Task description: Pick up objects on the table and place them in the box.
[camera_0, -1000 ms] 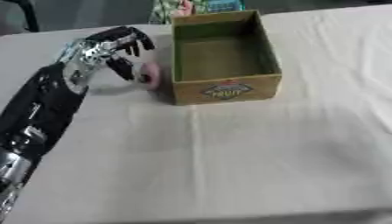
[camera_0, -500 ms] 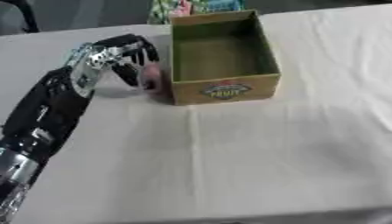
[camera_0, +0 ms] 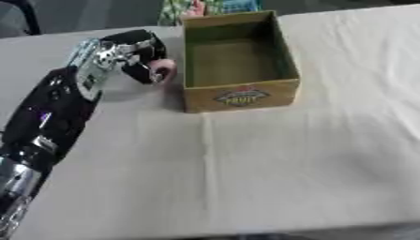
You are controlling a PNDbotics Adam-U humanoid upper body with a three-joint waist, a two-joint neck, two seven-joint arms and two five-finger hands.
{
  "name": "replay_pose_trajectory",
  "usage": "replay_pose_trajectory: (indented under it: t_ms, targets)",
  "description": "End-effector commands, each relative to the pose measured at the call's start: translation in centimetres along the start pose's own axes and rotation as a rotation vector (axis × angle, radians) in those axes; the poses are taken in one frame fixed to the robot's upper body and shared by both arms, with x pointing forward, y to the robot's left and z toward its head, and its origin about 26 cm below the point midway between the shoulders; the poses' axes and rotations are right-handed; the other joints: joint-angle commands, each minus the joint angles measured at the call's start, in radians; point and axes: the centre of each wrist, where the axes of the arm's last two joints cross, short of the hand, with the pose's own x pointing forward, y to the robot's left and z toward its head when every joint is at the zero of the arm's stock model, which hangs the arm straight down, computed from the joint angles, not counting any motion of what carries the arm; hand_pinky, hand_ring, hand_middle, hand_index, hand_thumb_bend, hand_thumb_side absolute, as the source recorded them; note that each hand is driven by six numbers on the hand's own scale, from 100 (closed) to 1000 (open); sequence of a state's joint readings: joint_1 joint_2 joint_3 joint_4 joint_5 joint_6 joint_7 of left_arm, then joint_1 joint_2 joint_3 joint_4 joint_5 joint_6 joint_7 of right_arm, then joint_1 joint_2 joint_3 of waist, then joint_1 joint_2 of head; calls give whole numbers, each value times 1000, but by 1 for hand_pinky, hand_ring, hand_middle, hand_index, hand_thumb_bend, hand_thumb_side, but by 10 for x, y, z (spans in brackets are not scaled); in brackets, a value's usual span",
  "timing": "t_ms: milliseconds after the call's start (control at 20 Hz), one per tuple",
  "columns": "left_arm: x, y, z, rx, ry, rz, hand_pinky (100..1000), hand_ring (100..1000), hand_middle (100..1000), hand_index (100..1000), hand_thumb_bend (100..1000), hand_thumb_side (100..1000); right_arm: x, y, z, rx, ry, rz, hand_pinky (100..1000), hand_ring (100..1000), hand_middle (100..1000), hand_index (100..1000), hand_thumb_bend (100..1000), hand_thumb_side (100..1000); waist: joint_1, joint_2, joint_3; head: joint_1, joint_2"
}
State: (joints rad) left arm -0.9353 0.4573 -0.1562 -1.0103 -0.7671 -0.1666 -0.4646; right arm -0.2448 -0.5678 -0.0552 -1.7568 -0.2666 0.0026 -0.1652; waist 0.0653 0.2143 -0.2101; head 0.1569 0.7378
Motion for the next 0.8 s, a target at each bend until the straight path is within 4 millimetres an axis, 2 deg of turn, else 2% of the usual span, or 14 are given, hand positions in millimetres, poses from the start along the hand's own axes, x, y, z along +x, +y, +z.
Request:
replay_pose_trajectory:
  t_ms: [50,250,350,450,600,800]
  targets:
    - [10,42,12,141,-32,-25,548,442,399,475,139,100,7,-7,-3,0,-23,22,646,723,688,815,100,261,-6,-22,0,1,0]
    - [30,65,16,243,-78,-32,545,442,400,475,155,100,7,-7,-3,5,-21,23,646,723,687,815,100,262,-6,-26,-2,4,1]
    - [41,68,12,290,-94,-20,545,448,404,479,170,100,7,-6,-4,10,-21,21,646,723,688,815,100,262,-6,-28,-4,8,0]
    - [54,63,2,324,-106,-2,543,452,408,482,180,100,7,-4,-4,16,-21,17,646,723,687,815,100,261,-7,-28,-7,12,-4]
    - [70,46,-16,322,-120,22,550,467,426,501,197,100,8,-2,-5,27,-24,10,646,723,687,814,100,261,-8,-26,-18,18,-9]
    - [83,28,-30,306,-112,-41,579,493,453,521,195,100,8,0,-6,37,-24,7,646,723,687,814,100,259,-7,-23,-34,27,-11]
